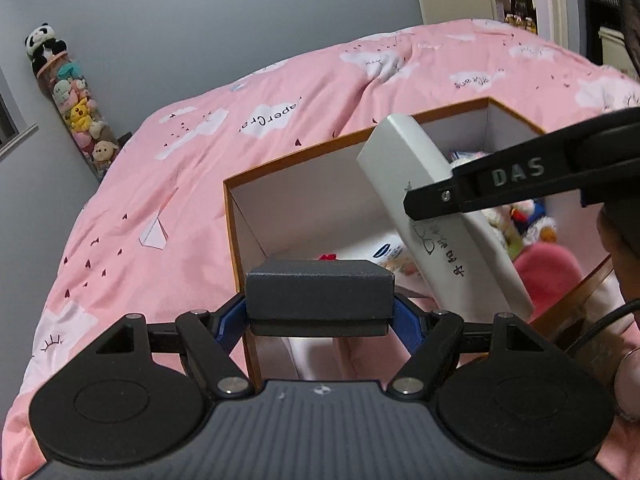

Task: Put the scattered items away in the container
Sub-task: 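Carry both boxes over the shoebox and lower the grey box in, opening the left gripper, then lower the white box into the shoebox and open the right gripper, then grasp the pink card wallet beside the shoebox with the left gripper, then grasp the round pink compact mirror with the right gripper while the left lifts the wallet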

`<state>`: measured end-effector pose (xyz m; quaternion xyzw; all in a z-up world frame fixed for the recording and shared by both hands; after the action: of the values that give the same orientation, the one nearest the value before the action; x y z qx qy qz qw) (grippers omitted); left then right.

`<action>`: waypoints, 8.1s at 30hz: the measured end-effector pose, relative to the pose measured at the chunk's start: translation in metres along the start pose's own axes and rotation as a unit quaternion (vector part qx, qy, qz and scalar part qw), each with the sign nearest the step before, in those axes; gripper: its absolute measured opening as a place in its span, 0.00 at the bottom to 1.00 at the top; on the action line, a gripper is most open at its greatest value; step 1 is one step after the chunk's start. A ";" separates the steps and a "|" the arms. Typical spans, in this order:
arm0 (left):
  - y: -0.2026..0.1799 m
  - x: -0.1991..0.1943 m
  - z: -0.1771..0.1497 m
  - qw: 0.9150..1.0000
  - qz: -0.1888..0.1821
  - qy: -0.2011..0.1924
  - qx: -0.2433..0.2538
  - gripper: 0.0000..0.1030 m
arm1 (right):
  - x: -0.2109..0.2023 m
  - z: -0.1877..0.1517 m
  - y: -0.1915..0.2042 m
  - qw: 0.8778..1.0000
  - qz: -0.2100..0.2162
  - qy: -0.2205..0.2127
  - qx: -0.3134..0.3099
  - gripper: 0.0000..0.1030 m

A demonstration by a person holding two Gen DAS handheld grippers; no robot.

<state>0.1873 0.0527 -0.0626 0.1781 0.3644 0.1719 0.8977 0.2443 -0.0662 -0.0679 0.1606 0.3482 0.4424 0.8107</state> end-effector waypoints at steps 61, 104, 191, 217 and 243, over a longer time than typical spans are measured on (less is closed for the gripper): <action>0.023 0.011 0.014 0.993 -0.052 0.020 -0.100 0.47 | 0.010 -0.005 -0.012 0.998 0.013 0.017 0.059 0.31; 0.012 -0.033 -0.015 0.992 -0.056 0.048 -0.103 0.55 | 0.000 -0.036 -0.020 0.996 -0.050 0.061 0.036 0.18; -0.046 -0.014 -0.102 0.955 -0.165 0.215 -0.121 0.84 | -0.113 -0.148 -0.044 0.974 -0.151 0.169 0.029 0.69; -0.028 -0.047 -0.091 0.953 -0.194 0.161 -0.169 0.41 | -0.116 -0.142 -0.020 0.984 -0.075 0.152 0.054 0.18; -0.061 -0.050 -0.070 0.937 -0.278 0.132 -0.164 0.47 | -0.115 -0.140 -0.016 0.986 -0.070 0.150 0.032 0.18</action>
<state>0.1138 -0.0094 -0.1072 -0.1042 0.4816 -0.0049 0.8701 0.1130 -0.1771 -0.1268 0.0936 0.4902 0.3921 0.7728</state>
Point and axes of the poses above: each gripper's, at about its wrist camera, not at the fingertips, and x roughly the way its jaws point, y to its left, z to its top, the point moved 4 cm from there along x, roughly the way its jaws point, and after that the axes turned 14 degrees about z, right-handed, at the moved point
